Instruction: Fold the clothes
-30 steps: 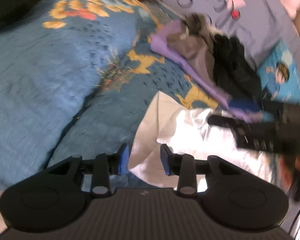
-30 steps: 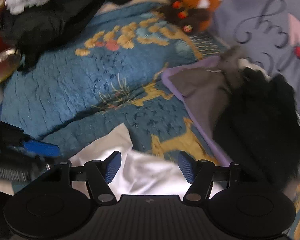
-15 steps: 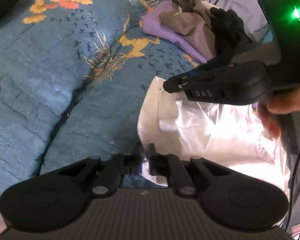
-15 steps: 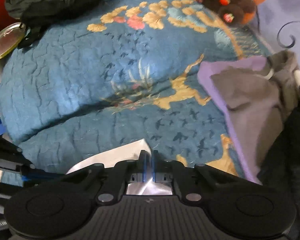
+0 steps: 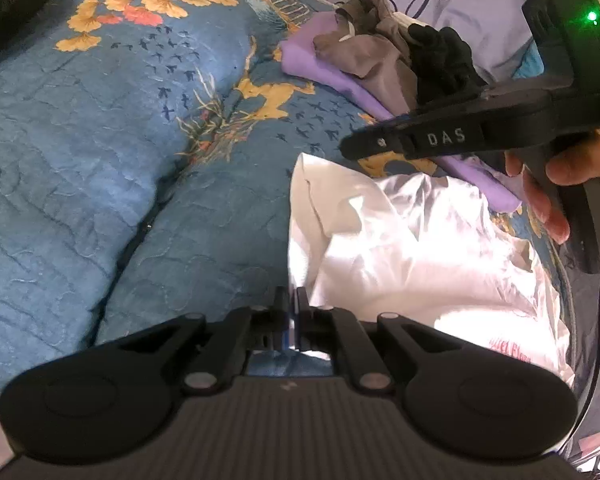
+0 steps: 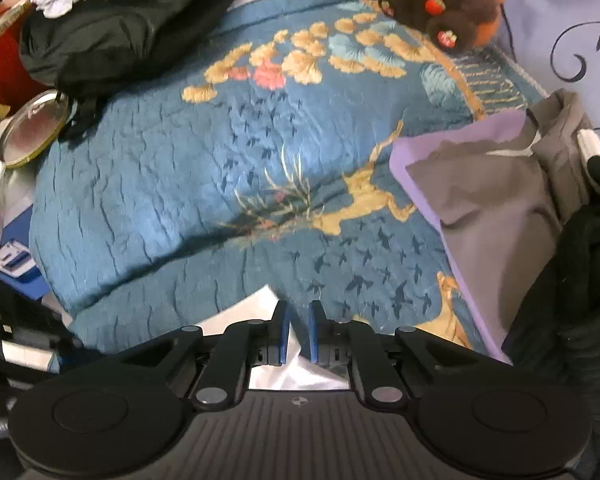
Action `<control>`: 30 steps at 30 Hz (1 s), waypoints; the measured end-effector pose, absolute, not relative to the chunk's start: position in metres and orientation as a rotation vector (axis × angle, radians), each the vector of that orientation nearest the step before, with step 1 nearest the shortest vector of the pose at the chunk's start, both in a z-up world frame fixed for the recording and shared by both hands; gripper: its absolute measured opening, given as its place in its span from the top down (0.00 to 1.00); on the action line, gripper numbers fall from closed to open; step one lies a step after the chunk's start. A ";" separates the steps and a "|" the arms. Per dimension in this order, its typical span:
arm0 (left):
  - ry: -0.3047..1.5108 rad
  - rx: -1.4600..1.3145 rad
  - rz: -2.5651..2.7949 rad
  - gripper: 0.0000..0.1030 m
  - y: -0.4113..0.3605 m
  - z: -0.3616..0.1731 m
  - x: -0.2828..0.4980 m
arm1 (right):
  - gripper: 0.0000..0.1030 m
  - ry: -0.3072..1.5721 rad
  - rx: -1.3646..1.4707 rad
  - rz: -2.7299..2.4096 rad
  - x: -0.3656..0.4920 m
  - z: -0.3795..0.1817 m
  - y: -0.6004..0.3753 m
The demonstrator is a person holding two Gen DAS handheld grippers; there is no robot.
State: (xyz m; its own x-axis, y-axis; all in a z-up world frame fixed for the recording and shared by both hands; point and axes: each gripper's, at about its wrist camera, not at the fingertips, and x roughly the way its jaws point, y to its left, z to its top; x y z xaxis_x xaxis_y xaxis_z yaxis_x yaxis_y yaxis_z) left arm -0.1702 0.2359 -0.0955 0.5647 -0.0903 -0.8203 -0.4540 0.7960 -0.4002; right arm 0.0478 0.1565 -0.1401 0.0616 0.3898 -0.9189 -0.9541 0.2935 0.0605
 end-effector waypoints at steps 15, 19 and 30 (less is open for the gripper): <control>1.000 -0.571 0.162 0.78 0.231 -0.100 -0.142 | 0.63 1.077 -0.691 1.154 0.042 -0.163 0.155; 0.999 -0.607 0.141 0.80 0.232 -0.107 -0.144 | 0.68 1.090 -0.652 1.161 0.044 -0.164 0.154; 0.960 -0.710 0.066 0.99 0.234 -0.106 -0.154 | 0.96 1.048 -0.623 1.190 0.039 -0.155 0.151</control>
State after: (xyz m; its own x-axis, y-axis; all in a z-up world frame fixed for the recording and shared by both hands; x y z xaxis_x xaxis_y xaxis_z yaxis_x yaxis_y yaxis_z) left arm -0.1541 0.2338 -0.1065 0.5895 -0.2509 -0.7678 -0.3532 0.7747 -0.5244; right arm 0.0385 0.1505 -0.1552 0.0195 0.4374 -0.8990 -0.9471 0.2962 0.1236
